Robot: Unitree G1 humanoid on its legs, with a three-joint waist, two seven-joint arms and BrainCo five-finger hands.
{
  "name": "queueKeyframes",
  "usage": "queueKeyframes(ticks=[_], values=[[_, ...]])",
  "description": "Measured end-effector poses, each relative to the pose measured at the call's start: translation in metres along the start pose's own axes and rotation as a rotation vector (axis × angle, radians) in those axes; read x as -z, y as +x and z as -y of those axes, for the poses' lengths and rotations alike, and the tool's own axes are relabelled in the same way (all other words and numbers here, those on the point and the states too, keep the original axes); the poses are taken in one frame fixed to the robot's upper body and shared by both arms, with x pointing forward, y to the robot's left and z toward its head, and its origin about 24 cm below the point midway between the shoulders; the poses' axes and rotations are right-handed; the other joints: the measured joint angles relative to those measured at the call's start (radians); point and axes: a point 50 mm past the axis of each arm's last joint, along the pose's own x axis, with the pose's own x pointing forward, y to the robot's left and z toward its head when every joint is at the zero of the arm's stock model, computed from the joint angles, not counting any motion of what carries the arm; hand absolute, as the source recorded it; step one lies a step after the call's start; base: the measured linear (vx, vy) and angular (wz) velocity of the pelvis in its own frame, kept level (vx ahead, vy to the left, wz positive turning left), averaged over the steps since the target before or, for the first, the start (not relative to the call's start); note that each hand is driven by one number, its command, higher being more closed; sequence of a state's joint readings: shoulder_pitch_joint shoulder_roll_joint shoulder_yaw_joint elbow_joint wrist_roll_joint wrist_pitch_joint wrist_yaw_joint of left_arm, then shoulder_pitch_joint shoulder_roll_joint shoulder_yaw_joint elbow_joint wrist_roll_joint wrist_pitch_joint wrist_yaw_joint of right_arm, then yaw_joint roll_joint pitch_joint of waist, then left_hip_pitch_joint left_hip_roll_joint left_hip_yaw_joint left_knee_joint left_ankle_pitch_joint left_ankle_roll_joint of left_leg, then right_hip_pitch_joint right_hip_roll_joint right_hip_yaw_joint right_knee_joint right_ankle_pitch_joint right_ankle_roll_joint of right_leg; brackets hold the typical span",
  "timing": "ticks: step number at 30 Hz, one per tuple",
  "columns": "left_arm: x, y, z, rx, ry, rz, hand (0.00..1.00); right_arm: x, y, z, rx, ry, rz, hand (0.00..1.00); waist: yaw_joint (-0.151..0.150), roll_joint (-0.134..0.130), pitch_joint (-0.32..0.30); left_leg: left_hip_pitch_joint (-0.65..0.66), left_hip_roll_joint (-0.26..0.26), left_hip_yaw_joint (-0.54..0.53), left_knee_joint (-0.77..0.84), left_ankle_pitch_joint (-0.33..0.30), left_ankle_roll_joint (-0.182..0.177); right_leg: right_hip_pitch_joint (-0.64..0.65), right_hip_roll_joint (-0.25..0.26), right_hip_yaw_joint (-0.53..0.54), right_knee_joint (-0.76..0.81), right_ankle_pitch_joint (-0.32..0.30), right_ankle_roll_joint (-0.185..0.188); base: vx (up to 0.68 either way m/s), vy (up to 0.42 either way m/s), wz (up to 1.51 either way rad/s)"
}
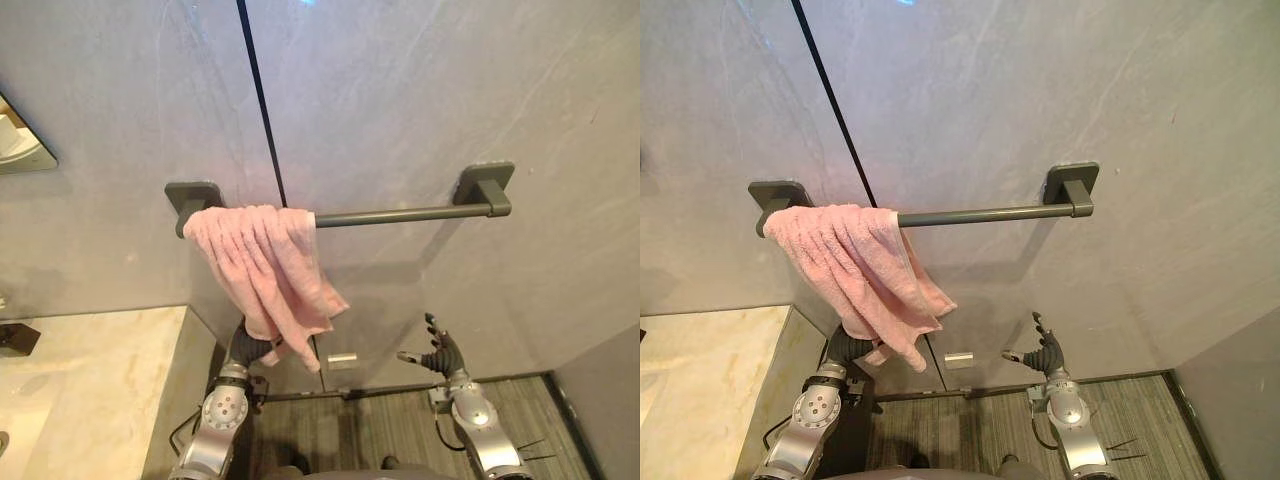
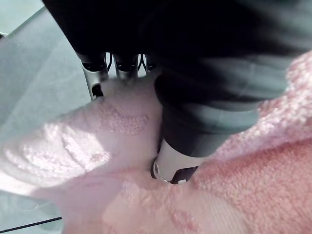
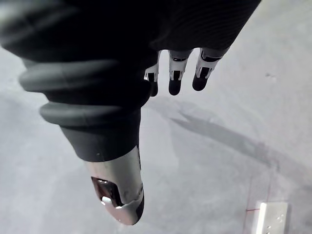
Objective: Organize washtable
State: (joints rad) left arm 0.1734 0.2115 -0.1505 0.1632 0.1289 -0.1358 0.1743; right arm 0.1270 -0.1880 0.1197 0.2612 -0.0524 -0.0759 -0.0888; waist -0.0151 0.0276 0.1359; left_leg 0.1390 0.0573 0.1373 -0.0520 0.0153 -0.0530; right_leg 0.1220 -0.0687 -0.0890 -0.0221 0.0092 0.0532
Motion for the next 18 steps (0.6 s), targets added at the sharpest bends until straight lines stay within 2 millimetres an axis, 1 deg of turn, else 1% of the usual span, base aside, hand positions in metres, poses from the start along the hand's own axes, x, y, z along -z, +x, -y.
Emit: queueKeyframes(ticks=[2,6,7,10,11,13,15,16,17,18], values=[[0.000,0.000,-0.001,0.000,0.006,0.000,1.00,-0.011,0.001,-0.005,-0.050,0.011,0.050,0.00,0.002,-0.006,-0.003,0.000,-0.002,0.001,-0.003,0.001,0.000,0.001,0.000,0.004,-0.007,0.005,0.001,0.02,0.006,-0.07],[0.000,0.000,-0.002,0.000,0.007,0.000,1.00,-0.032,0.000,-0.021,-0.191,0.029,0.140,0.00,0.004,-0.018,-0.012,0.010,-0.003,0.002,-0.004,0.001,0.002,0.015,-0.002,0.007,-0.017,0.009,0.003,0.02,0.004,-0.02],[0.000,0.000,-0.001,0.003,0.004,0.001,1.00,-0.039,0.000,-0.026,-0.229,0.036,0.169,0.00,0.004,-0.020,-0.013,0.009,-0.003,0.002,-0.005,0.001,0.002,0.014,-0.002,0.008,-0.017,0.009,0.003,0.00,0.000,0.00],[0.000,0.000,0.001,0.011,-0.004,0.001,1.00,-0.051,0.001,-0.037,-0.304,0.068,0.209,0.00,0.005,-0.020,-0.013,0.009,-0.003,0.001,-0.005,0.001,0.002,0.014,-0.002,0.008,-0.016,0.009,0.003,0.00,0.000,0.00],[0.000,0.000,0.002,0.014,-0.016,0.000,1.00,-0.061,0.003,-0.046,-0.352,0.082,0.241,0.00,0.007,-0.020,-0.013,0.009,-0.002,0.001,-0.005,0.001,0.002,0.014,-0.002,0.008,-0.015,0.008,0.003,0.00,0.000,0.00],[-0.001,0.000,0.004,0.013,-0.035,-0.003,1.00,-0.068,0.004,-0.054,-0.388,0.087,0.264,0.00,0.011,-0.020,-0.013,0.009,-0.001,-0.001,-0.005,0.002,0.002,0.014,-0.003,0.007,-0.015,0.008,0.003,0.00,0.000,0.00],[-0.001,0.000,0.007,0.017,-0.047,-0.002,1.00,-0.074,0.004,-0.060,-0.414,0.083,0.289,0.00,0.023,-0.018,-0.015,0.008,-0.001,-0.003,-0.005,0.002,0.002,0.015,-0.003,0.006,-0.014,0.008,0.002,0.00,-0.004,0.03],[-0.002,-0.001,0.011,0.032,-0.050,-0.001,1.00,-0.076,0.004,-0.064,-0.430,0.083,0.300,0.00,0.031,-0.017,-0.024,0.002,-0.001,-0.007,-0.005,0.002,0.002,0.016,-0.003,0.002,-0.015,0.008,0.002,0.02,-0.009,0.13],[-0.002,-0.002,0.014,0.040,-0.055,-0.002,1.00,-0.078,0.004,-0.067,-0.440,0.085,0.304,0.00,0.032,-0.016,-0.032,-0.005,-0.003,-0.015,-0.004,0.004,0.004,0.015,-0.003,-0.006,-0.015,0.008,0.003,0.02,-0.009,0.20],[-0.002,-0.002,0.015,0.039,-0.061,-0.002,1.00,-0.079,0.004,-0.069,-0.445,0.088,0.310,1.00,0.032,-0.015,-0.033,-0.006,-0.005,-0.023,-0.004,0.004,0.005,0.018,-0.005,-0.014,-0.015,0.008,0.003,0.02,-0.010,0.24]])
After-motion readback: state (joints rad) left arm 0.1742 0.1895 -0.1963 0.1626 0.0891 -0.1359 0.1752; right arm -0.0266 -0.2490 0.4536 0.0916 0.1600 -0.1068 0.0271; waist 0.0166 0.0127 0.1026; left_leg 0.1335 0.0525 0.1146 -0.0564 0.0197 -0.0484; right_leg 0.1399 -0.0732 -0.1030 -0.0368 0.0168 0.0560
